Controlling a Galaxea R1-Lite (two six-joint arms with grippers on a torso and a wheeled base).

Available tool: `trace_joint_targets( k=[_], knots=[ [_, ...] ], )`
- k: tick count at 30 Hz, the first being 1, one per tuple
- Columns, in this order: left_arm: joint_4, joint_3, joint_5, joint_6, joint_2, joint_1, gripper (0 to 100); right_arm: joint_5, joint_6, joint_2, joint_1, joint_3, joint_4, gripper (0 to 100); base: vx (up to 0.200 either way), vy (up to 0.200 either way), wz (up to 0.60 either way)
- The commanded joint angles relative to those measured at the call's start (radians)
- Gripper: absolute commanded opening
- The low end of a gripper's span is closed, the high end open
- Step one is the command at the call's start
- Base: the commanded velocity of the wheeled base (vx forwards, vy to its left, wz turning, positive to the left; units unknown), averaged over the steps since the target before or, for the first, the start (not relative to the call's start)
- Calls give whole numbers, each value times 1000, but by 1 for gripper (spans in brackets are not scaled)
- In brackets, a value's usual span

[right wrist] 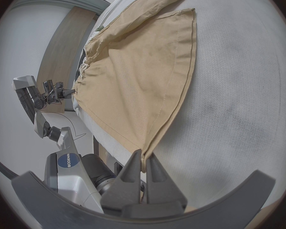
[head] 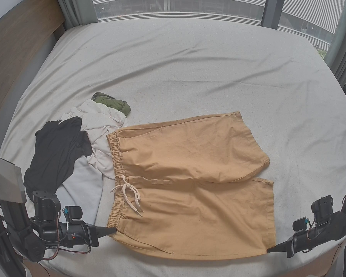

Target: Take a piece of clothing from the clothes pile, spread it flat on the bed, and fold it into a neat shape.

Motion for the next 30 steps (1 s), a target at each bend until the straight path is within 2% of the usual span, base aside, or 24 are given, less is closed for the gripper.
trace_joint_targets(
  k=[1, 6, 14, 20, 22, 26, 30],
  knots=[
    [140, 18, 1, 4, -151, -18, 0, -1, -3, -11, 14, 18, 29, 0, 0, 0, 0],
    [215, 18, -6, 7, -188, -30, 0, -2, -3, -48, 33, 18, 69, 0, 0, 0, 0],
    [244, 18, -6, 10, -189, -44, 0, -2, -3, -178, 63, 18, 195, 0, 0, 0, 0],
    [362, 18, -2, 14, -258, -61, 0, -4, -4, -301, 68, 18, 311, 0, 0, 0, 0],
    [387, 18, -2, 26, -271, -61, 0, -4, -8, -321, 71, 18, 325, 0, 0, 0, 0],
    [505, 18, -7, 112, -312, -61, 0, -4, -9, -382, 83, 18, 396, 0, 0, 0, 0],
    [551, 18, -9, 139, -332, -59, 0, -4, -9, -413, 83, 18, 431, 0, 0, 0, 0]
  ],
)
